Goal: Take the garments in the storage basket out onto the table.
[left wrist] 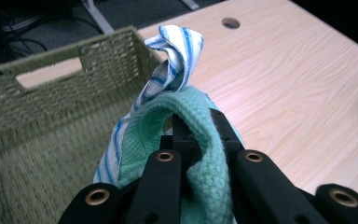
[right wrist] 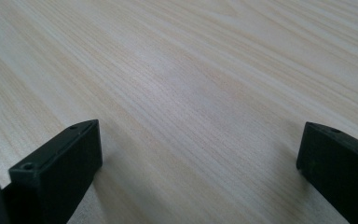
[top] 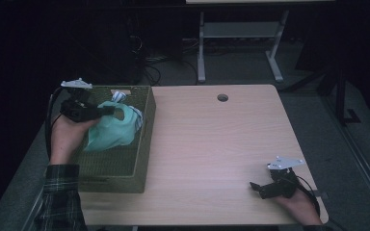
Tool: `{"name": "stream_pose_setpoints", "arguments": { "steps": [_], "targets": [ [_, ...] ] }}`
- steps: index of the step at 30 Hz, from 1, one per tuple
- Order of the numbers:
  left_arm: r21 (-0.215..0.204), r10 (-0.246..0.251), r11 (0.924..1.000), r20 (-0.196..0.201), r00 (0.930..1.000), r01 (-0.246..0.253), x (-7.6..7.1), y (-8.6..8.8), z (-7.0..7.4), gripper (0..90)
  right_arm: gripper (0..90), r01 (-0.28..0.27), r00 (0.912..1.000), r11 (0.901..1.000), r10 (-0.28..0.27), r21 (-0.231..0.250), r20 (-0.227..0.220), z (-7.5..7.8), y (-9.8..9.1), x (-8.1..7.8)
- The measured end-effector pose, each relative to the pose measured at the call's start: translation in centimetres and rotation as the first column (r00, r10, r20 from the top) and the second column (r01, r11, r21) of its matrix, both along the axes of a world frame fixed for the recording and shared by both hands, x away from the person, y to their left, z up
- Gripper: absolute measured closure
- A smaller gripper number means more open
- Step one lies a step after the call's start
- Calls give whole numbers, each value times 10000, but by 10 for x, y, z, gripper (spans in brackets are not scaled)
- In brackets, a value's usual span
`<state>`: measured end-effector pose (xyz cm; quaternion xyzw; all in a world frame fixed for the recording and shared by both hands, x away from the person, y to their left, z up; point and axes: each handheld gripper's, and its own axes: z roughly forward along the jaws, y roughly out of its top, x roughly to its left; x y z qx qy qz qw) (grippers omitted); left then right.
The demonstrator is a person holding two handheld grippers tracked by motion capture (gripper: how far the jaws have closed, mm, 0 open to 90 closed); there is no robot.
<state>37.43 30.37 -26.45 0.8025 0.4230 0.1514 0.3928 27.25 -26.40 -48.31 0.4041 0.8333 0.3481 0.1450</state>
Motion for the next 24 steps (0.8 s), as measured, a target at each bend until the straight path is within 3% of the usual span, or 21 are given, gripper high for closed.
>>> {"name": "stream_pose_setpoints", "arguments": {
  "steps": [12, 24],
  "targets": [
    [-465, -431, 9979, 466, 9980, 453, -4, -13, 24, 831, 0, 1, 10000, 10000, -1, 5, -1, 0, 0, 0],
    [-853, -845, 9922, 792, 9933, 912, -3, -34, 30, 831, 0, 1, 10000, 10000, -1, 7, -1, 0, 0, 0]
  ]
}}
